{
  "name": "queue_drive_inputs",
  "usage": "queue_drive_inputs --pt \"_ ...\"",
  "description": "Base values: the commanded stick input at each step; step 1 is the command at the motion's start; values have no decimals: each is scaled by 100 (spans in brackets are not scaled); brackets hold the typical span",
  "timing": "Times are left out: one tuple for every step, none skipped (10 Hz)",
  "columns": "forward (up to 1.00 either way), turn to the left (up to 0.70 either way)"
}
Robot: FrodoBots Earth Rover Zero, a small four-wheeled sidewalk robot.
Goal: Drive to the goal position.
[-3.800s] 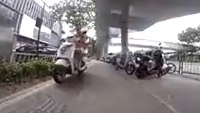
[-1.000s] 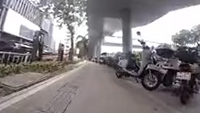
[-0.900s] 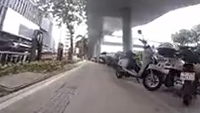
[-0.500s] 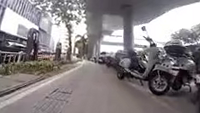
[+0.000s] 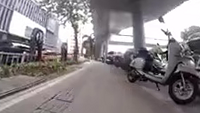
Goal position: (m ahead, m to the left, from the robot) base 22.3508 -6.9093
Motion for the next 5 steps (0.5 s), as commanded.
queue_drive_inputs --pt "70 0" --pt "70 0" --pt "70 0" --pt "70 0" --pt "70 0"
